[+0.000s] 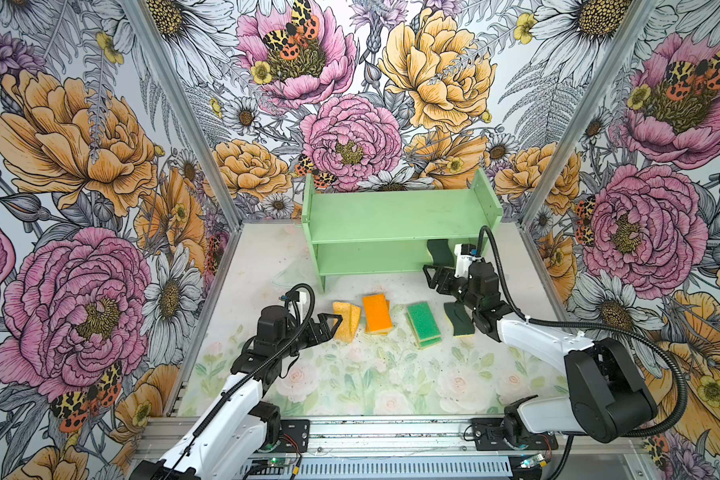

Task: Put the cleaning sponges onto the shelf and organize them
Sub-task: 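Withdraw the open right gripper out of the shelf toward the robot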

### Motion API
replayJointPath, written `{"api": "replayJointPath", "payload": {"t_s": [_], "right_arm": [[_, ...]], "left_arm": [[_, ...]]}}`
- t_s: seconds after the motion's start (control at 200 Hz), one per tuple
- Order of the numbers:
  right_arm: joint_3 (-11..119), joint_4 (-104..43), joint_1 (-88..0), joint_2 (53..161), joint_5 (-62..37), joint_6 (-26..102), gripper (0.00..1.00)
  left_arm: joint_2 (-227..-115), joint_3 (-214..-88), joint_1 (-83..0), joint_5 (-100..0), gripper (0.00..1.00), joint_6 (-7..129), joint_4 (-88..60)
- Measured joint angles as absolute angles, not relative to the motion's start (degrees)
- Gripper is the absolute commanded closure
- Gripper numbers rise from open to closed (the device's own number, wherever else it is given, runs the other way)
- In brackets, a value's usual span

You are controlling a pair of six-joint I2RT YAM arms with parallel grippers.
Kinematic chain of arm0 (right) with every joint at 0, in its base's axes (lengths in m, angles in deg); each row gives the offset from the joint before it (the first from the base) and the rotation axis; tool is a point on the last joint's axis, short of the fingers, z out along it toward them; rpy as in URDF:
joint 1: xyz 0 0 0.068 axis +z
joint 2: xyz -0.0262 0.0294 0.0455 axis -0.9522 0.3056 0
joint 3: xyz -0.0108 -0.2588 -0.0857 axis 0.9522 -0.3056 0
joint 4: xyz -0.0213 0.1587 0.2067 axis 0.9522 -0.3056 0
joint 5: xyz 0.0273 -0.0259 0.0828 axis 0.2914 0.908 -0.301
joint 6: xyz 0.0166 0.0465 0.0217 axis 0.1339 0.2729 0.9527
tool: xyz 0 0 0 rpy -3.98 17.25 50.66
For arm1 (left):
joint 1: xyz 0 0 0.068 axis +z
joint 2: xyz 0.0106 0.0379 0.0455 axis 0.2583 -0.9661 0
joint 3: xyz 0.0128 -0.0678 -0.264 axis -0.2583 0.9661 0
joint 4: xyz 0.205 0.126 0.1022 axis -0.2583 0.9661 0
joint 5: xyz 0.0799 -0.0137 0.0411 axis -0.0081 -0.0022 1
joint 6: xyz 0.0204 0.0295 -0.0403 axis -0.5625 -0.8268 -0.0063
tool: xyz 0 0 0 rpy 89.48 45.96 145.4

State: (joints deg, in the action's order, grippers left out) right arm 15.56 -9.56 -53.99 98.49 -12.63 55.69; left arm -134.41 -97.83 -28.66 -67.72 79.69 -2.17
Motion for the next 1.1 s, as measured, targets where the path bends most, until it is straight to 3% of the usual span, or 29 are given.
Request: {"api": "replayJointPath", "payload": {"t_s": [1.101], "right_arm": [[15.89, -4.77, -54.67, 102.93, -11.85, 57.22, 0.24]], "left_arm": [[-134.32, -97.83, -28.66, -67.72, 0.01, 79.69, -2.12]]}}
